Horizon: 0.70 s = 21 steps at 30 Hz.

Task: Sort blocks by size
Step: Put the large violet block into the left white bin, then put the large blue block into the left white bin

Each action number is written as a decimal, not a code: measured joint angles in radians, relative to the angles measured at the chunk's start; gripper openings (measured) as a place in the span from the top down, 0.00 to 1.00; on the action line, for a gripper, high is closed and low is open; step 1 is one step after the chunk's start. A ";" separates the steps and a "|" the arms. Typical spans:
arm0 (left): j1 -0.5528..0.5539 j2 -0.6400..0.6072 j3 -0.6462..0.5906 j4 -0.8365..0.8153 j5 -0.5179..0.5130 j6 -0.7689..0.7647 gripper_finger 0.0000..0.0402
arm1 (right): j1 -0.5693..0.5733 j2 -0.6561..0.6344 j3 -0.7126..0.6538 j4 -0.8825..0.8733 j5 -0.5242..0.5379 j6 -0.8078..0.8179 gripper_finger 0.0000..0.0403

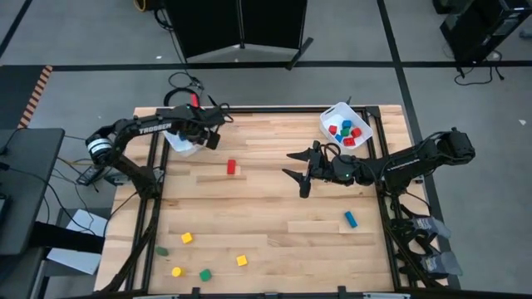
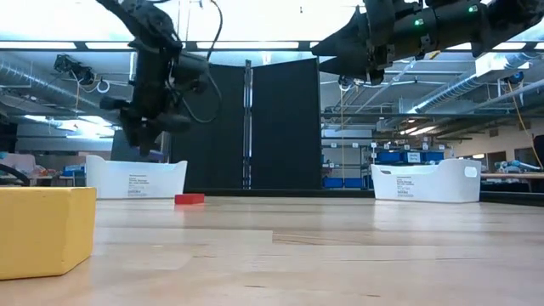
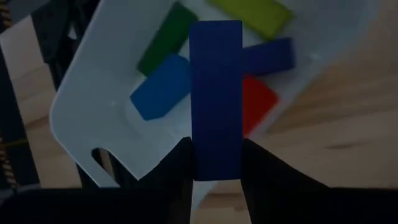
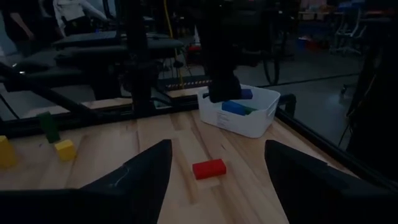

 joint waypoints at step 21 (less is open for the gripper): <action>-0.105 -0.120 -0.031 0.059 0.093 0.089 0.29 | 0.023 0.000 -0.001 0.001 -0.073 -0.012 0.32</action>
